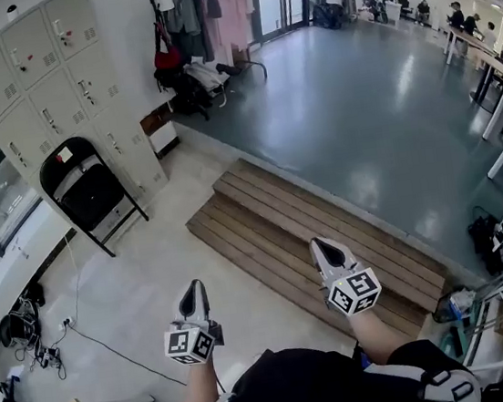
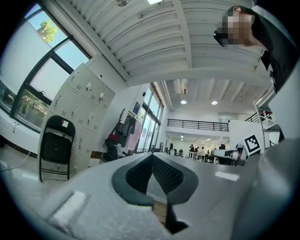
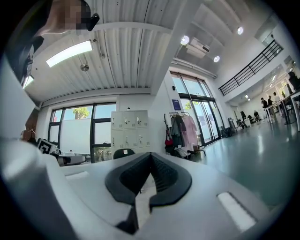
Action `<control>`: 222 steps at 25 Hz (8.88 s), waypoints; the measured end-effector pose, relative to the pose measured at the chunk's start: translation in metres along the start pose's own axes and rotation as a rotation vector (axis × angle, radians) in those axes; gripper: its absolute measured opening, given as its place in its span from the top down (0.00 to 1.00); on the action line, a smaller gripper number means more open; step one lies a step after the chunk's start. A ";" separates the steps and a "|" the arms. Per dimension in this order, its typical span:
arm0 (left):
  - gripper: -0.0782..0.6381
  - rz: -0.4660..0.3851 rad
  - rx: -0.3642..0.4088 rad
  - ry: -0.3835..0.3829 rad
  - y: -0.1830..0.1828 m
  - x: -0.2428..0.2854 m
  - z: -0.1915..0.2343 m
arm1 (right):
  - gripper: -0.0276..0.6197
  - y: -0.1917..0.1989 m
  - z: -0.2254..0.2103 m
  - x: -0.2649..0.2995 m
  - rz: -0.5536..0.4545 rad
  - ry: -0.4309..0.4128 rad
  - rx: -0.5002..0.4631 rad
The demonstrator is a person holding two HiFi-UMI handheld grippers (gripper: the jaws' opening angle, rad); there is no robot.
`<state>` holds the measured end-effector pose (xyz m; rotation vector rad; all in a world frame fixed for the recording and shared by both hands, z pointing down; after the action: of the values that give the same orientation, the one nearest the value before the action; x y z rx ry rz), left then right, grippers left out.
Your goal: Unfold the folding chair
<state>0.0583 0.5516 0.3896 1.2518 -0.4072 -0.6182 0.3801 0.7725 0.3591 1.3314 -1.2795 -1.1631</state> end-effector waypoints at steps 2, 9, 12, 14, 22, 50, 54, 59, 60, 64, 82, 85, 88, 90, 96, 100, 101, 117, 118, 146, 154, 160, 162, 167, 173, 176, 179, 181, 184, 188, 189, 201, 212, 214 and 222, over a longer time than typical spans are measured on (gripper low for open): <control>0.89 -0.010 -0.017 -0.035 -0.005 -0.004 0.014 | 0.95 0.002 0.005 0.015 0.021 -0.021 -0.006; 0.89 -0.036 -0.029 -0.160 -0.018 -0.029 0.060 | 0.95 0.005 0.024 0.069 0.030 -0.108 0.008; 0.89 -0.041 -0.036 -0.221 -0.022 -0.044 0.080 | 0.95 0.009 0.041 0.096 0.059 -0.165 0.003; 0.89 -0.040 -0.037 -0.261 -0.024 -0.053 0.092 | 0.95 0.012 0.054 0.115 0.075 -0.208 0.002; 0.89 -0.060 -0.035 -0.362 -0.032 -0.086 0.133 | 0.95 0.017 0.097 0.174 0.088 -0.327 0.006; 0.89 -0.150 -0.003 -0.662 -0.051 -0.071 0.203 | 0.95 0.035 0.123 0.369 0.122 -0.612 0.057; 0.89 -0.152 0.004 -0.678 -0.051 -0.042 0.214 | 0.95 0.038 0.104 0.396 0.119 -0.622 0.052; 0.89 -0.164 0.058 -0.693 -0.059 -0.016 0.218 | 0.95 0.049 0.083 0.420 0.160 -0.580 0.068; 0.89 -0.168 0.062 -0.694 -0.060 -0.009 0.218 | 0.95 0.048 0.078 0.425 0.165 -0.579 0.070; 0.89 -0.176 0.044 -0.713 -0.060 0.010 0.221 | 0.95 0.052 0.068 0.446 0.174 -0.597 0.065; 0.89 -0.178 0.048 -0.789 -0.087 0.029 0.356 | 0.95 0.063 0.128 0.559 0.165 -0.588 0.039; 0.89 -0.177 0.070 -0.744 -0.104 0.042 0.387 | 0.95 0.057 0.150 0.587 0.151 -0.588 0.032; 0.89 -0.159 0.079 -0.674 -0.112 0.050 0.415 | 0.95 0.059 0.173 0.613 0.179 -0.618 0.063; 0.89 -0.144 0.071 -0.648 -0.112 0.053 0.432 | 0.95 0.063 0.186 0.627 0.203 -0.639 0.074; 0.89 -0.132 0.036 -0.659 -0.112 0.045 0.483 | 0.95 0.073 0.223 0.662 0.218 -0.649 0.032; 0.89 -0.139 0.026 -0.665 -0.117 0.036 0.511 | 0.95 0.078 0.243 0.683 0.230 -0.636 0.031; 0.89 -0.140 0.024 -0.671 -0.116 0.033 0.517 | 0.95 0.080 0.249 0.687 0.231 -0.641 0.031; 0.89 -0.103 0.008 -0.700 -0.114 0.080 0.587 | 0.95 0.098 0.273 0.774 0.268 -0.688 0.046; 0.89 -0.105 0.006 -0.696 -0.114 0.088 0.592 | 0.95 0.099 0.272 0.785 0.266 -0.697 0.044; 0.89 -0.117 0.062 -0.666 -0.171 0.294 0.743 | 0.95 0.107 0.204 1.043 0.263 -0.685 0.076; 0.89 -0.105 0.083 -0.685 -0.177 0.306 0.766 | 0.95 0.121 0.216 1.078 0.300 -0.722 0.048; 0.89 -0.082 0.080 -0.648 -0.183 0.318 0.816 | 0.95 0.129 0.236 1.114 0.304 -0.692 0.058; 0.89 -0.070 0.074 -0.624 -0.187 0.328 0.837 | 0.95 0.131 0.241 1.128 0.304 -0.665 0.061; 0.89 -0.053 0.104 -0.557 -0.207 0.358 0.892 | 0.95 0.126 0.258 1.166 0.291 -0.617 0.064; 0.89 -0.012 0.128 -0.482 -0.217 0.388 0.942 | 0.95 0.135 0.276 1.199 0.309 -0.574 0.076; 0.89 0.014 0.120 -0.450 -0.217 0.398 0.962 | 0.95 0.147 0.288 1.213 0.336 -0.559 0.086; 0.89 0.051 0.111 -0.433 -0.212 0.404 0.980 | 0.95 0.161 0.300 1.223 0.374 -0.554 0.097; 0.89 0.075 0.109 -0.425 -0.208 0.406 0.991 | 0.95 0.171 0.307 1.227 0.403 -0.548 0.107; 0.89 0.107 0.109 -0.414 -0.202 0.410 1.007 | 0.95 0.186 0.317 1.233 0.439 -0.535 0.125; 0.89 0.139 0.109 -0.388 -0.197 0.417 1.030 | 0.95 0.204 0.331 1.240 0.468 -0.514 0.115; 0.89 0.146 0.107 -0.381 -0.196 0.419 1.034 | 0.95 0.207 0.335 1.241 0.478 -0.513 0.104; 0.81 0.264 0.126 -0.361 -0.165 0.441 1.082 | 0.95 0.260 0.362 1.261 0.611 -0.524 0.049; 0.59 0.379 0.142 -0.253 -0.161 0.503 1.124 | 0.95 0.276 0.358 1.238 0.645 -0.430 0.123; 0.58 0.391 0.160 -0.225 -0.161 0.510 1.126 | 0.95 0.277 0.354 1.233 0.642 -0.407 0.132; 0.58 0.458 0.227 -0.136 -0.157 0.533 1.129 | 0.95 0.281 0.343 1.216 0.653 -0.355 0.163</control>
<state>-0.2427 -0.6622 0.5259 1.2762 -0.8685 -0.2696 0.0182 -0.4549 0.5555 0.7224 -1.9144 -0.8535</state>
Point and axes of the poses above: the fingertips, and each gripper's own axes: x forward along the fingers, z to its left, y out of its underside, the point moved 10 cm from there along -x, backward along the fingers, and after that the axes turned 11 degrees about -y, right-handed, at the moved point
